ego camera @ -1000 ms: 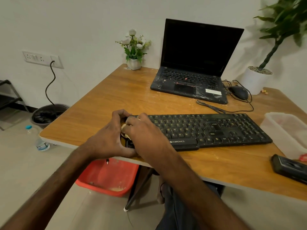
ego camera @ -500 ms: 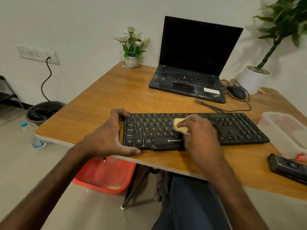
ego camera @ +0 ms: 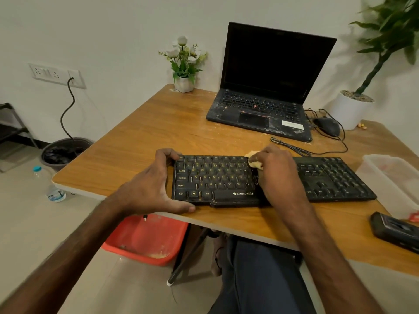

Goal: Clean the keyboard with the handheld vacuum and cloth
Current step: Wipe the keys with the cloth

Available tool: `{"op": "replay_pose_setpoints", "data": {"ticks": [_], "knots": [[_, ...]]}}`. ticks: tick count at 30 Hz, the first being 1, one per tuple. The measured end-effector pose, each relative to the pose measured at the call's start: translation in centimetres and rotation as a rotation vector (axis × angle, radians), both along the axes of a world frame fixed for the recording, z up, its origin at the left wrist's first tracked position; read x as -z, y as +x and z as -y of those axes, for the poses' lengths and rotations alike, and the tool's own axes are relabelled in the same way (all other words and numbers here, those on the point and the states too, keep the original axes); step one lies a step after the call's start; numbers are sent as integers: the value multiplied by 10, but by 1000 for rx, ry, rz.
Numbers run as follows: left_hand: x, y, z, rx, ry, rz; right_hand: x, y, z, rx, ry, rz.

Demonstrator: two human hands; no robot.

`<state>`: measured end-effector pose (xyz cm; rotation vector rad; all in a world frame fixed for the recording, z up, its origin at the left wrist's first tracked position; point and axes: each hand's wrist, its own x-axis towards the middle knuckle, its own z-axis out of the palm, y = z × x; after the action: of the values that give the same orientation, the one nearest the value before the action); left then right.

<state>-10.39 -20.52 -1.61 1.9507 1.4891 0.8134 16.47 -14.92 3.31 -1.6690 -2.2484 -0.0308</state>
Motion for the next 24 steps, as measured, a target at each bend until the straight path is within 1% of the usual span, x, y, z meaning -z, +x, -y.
{"op": "replay_pose_setpoints", "data": {"ticks": [4, 8, 10, 12, 14, 18, 20, 24], "knots": [[1, -1, 1, 6, 2, 14, 3, -14, 2, -26, -29, -2], [1, -2, 1, -3, 5, 12, 0, -2, 3, 58, -138, -29], [1, -1, 1, -8, 5, 7, -2, -4, 6, 70, -168, 11], [1, -1, 0, -6, 4, 6, -3, -19, 12, 52, -145, 37], [1, 0, 0, -5, 10, 9, -4, -46, 20, -15, -122, 28], [-2, 2, 4, 0, 28, 32, -7, -101, 44, -305, -116, 85], [-3, 1, 5, 0, 34, 39, -8, -102, 50, -383, -107, 93], [-3, 1, 6, -7, 34, 28, -10, -66, 67, -506, -157, 91]]}}
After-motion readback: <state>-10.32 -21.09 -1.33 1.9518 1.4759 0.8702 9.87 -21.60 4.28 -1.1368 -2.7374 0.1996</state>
